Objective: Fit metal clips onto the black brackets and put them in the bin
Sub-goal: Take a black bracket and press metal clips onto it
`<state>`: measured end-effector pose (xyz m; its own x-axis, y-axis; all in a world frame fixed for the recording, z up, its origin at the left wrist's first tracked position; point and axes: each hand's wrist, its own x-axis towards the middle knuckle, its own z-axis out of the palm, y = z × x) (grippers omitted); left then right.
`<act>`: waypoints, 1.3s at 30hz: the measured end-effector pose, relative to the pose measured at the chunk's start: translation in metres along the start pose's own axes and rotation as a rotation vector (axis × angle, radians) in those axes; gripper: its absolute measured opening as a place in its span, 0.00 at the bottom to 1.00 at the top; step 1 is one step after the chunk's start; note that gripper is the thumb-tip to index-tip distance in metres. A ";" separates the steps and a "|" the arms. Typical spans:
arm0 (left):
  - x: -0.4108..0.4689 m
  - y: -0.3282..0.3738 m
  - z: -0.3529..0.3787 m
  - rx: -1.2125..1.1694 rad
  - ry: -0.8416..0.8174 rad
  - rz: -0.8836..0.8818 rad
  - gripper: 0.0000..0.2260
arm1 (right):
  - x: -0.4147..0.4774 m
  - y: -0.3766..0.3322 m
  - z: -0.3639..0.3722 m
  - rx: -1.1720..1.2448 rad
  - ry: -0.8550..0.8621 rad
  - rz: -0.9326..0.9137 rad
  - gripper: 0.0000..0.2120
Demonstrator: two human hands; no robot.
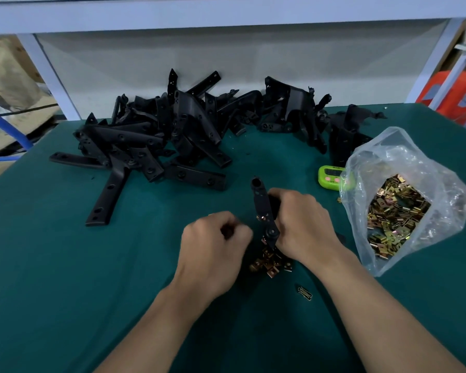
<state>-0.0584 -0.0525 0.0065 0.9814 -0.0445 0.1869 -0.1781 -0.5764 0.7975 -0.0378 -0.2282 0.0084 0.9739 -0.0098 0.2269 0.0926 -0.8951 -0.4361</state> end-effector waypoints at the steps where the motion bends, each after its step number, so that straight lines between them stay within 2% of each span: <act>1: 0.002 0.001 -0.003 -0.037 0.020 -0.038 0.12 | 0.000 0.000 0.000 0.000 -0.001 -0.002 0.09; 5: 0.005 0.000 -0.013 -0.163 0.054 -0.162 0.15 | -0.001 -0.002 0.000 -0.006 -0.011 -0.024 0.10; 10: 0.011 -0.012 -0.010 -0.169 0.065 -0.083 0.18 | -0.003 -0.005 0.001 -0.028 0.001 -0.088 0.09; 11: 0.012 -0.013 -0.009 -0.202 0.052 -0.085 0.16 | -0.003 -0.006 0.001 -0.039 0.015 -0.104 0.09; 13: 0.013 -0.014 -0.009 -0.338 0.046 -0.122 0.07 | -0.003 -0.008 0.001 -0.058 0.035 -0.123 0.11; 17: 0.015 -0.013 -0.012 -0.567 0.064 -0.162 0.14 | -0.004 -0.012 0.002 -0.060 0.050 -0.114 0.12; 22: 0.012 -0.008 -0.016 -0.803 0.001 -0.234 0.10 | -0.004 -0.015 0.001 -0.083 0.060 -0.104 0.10; 34: 0.007 0.002 -0.025 -0.909 -0.119 -0.239 0.09 | -0.005 -0.021 -0.004 -0.116 0.043 -0.113 0.09; 39: 0.005 0.001 -0.026 -0.866 -0.141 -0.262 0.07 | -0.005 -0.023 -0.006 -0.162 0.057 -0.101 0.09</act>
<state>-0.0555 -0.0322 0.0226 0.9876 -0.1306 -0.0866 0.1150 0.2288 0.9667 -0.0460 -0.2099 0.0223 0.9477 0.0627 0.3130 0.1501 -0.9529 -0.2637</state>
